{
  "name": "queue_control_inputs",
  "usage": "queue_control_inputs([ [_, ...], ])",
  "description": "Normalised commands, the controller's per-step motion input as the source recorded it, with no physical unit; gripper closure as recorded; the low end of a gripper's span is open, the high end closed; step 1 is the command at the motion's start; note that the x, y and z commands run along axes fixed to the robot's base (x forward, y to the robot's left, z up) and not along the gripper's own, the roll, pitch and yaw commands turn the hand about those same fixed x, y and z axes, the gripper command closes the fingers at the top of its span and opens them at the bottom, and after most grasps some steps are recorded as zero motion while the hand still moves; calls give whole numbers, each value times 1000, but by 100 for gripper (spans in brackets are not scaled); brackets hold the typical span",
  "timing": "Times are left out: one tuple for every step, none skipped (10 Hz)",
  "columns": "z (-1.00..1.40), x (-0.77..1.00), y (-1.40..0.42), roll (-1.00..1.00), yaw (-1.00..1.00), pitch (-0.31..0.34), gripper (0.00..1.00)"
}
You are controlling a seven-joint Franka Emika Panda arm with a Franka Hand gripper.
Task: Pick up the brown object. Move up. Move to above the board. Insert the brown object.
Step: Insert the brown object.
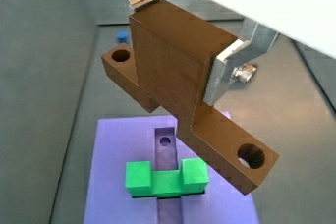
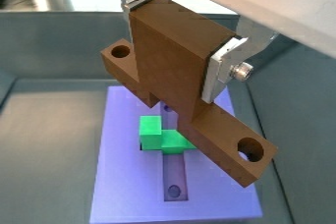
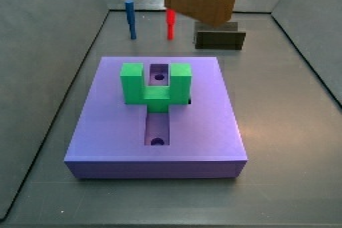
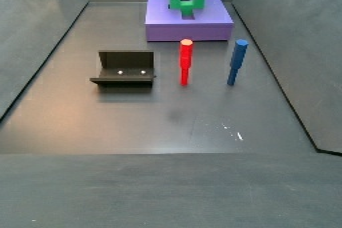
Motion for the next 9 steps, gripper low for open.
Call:
queue_control_inputs([
  [-266,0,0,0,-1000,-11,100],
  [-249,0,0,26,-1000,0,100],
  [-257,0,0,26,-1000,0,100],
  [-306,0,0,4,-1000,0,100],
  [-406,0,-86,0,-1000,-19,100],
  [-374,0,-246,0,-923,-117,100],
  [-274,-26,-340,-89,-763,-213,100],
  [-289,-66,-397,-139,-654,-221,100],
  [-300,-14,-300,-97,-769,-169,100],
])
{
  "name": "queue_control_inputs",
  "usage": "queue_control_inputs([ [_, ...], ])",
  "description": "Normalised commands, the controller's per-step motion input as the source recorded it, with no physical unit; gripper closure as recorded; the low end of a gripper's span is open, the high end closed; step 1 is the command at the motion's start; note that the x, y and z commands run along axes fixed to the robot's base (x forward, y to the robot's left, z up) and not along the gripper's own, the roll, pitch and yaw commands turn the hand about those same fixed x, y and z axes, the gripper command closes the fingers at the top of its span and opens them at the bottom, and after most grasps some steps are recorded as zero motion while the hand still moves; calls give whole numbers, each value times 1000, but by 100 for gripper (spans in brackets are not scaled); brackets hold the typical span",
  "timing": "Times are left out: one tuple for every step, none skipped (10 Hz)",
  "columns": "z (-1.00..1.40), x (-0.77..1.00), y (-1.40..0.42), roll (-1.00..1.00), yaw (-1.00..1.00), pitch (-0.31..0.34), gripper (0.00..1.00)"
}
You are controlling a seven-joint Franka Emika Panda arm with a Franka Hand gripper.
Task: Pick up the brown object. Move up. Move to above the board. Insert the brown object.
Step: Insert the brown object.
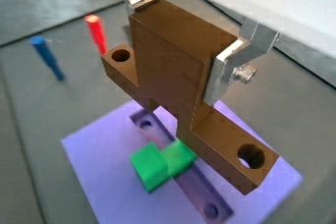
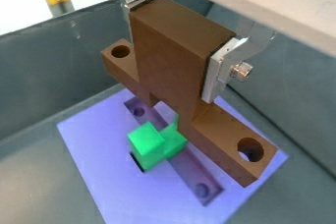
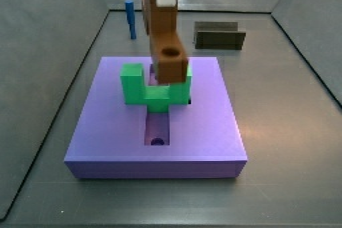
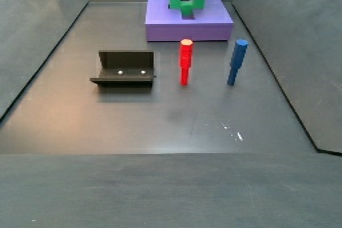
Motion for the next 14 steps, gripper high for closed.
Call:
queue_control_inputs([
  [-123,-91,-100,0,-594,-73,100],
  [-251,20,0,60,-83,0,100],
  [-286,0,6,81,0,0,100],
  [-229,0,0,24,0,0,100],
  [-251,71,-163,9,0,0,100],
  [-277,29,-97,4,0,0,100],
  [-289,49,-77,0,0,0,100],
  [-326,194,-26,11,-3,0,100],
  [-366,200,0,30,-26,0,100],
  [-383,140,34,41,-3,4,100],
  [-409,103,69,71,0,9,100],
  [-409,66,77,79,0,11,100],
  [-397,0,111,79,0,1,100],
  [-397,0,86,67,0,0,100],
])
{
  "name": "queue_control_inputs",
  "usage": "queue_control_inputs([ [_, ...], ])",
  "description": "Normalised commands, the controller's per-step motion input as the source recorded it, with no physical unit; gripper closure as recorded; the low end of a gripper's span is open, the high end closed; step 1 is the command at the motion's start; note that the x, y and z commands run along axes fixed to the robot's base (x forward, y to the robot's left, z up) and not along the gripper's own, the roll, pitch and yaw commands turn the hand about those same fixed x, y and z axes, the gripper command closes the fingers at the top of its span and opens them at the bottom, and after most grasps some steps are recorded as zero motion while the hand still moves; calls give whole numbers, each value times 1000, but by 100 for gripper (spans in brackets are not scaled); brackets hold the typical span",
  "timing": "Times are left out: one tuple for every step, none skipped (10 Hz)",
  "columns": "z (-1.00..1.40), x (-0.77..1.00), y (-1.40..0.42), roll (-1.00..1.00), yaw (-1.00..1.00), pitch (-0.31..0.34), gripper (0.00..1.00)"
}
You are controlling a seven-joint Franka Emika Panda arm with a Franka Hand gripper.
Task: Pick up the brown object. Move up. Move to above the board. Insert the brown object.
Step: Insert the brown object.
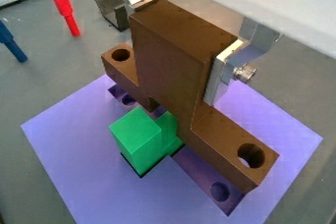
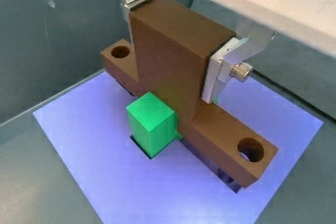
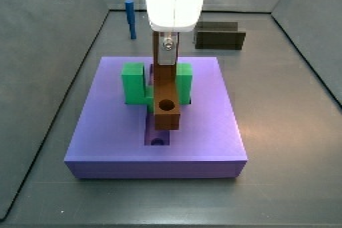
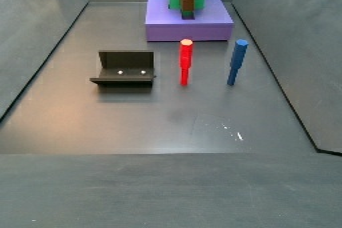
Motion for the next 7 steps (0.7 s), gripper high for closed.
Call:
queue_control_inputs([
  [-420,31,0,53,0,0,100],
  [-223,-106,-11,0,-89,0,100],
  [0,-320,-46,-34,-183,-9,100],
  [49,-386,-11,-71,-220,-51,100],
  [0,-400,-6,-51,-226,-61,100],
  [-80,9,-80,-11,-129,-1,100],
  [-243,269,-6,0,-74,10,100],
])
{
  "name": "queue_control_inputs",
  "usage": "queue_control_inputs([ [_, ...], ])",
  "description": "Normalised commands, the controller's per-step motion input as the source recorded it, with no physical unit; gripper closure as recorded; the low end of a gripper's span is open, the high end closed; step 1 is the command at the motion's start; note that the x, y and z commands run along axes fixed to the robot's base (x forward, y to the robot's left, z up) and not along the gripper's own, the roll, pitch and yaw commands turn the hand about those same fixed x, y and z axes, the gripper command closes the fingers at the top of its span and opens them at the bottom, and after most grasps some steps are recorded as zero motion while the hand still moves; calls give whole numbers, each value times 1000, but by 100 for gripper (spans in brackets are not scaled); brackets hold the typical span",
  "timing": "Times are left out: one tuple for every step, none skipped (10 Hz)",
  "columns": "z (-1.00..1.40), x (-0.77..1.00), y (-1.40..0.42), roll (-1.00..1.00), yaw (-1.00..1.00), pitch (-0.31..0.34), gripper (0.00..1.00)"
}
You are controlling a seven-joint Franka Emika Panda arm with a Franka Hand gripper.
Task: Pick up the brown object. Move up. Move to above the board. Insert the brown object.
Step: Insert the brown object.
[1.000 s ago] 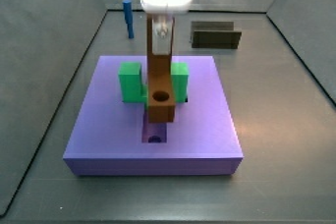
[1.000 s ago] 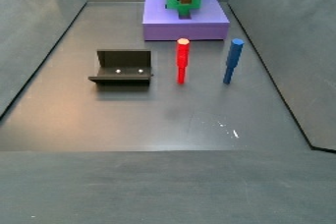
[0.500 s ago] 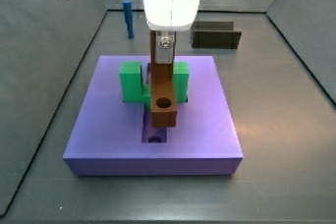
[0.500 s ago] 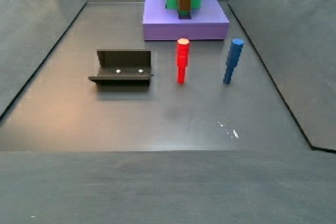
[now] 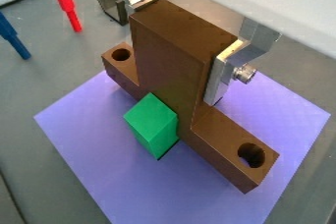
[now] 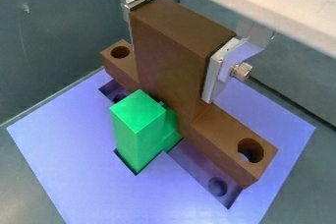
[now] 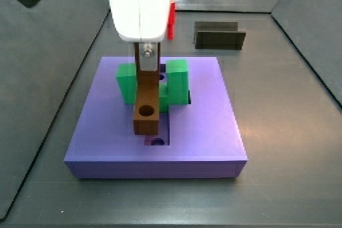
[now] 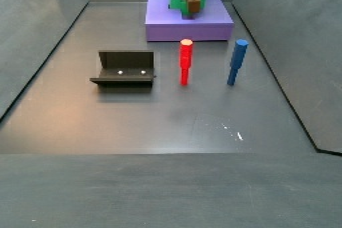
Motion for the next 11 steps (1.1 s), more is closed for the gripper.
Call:
queue_control_inputs([
  [-203,383,0,0,-60,51,100],
  [-220,371,0,0,-60,53,100],
  [-269,231,0,20,-51,43,100],
  [-309,63,0,63,-9,30,100],
  [-314,0,3,74,-6,10,100],
  [-234,-49,0,6,0,0,100],
  [-31,-354,0,-6,-100,0,100],
  [0,-471,0,-56,-129,-59,100],
  [0,-297,-34,-50,-180,-19,100],
  [-11,-189,-57,-33,-183,-3,100],
  [-97,134,-94,0,-111,4,100],
])
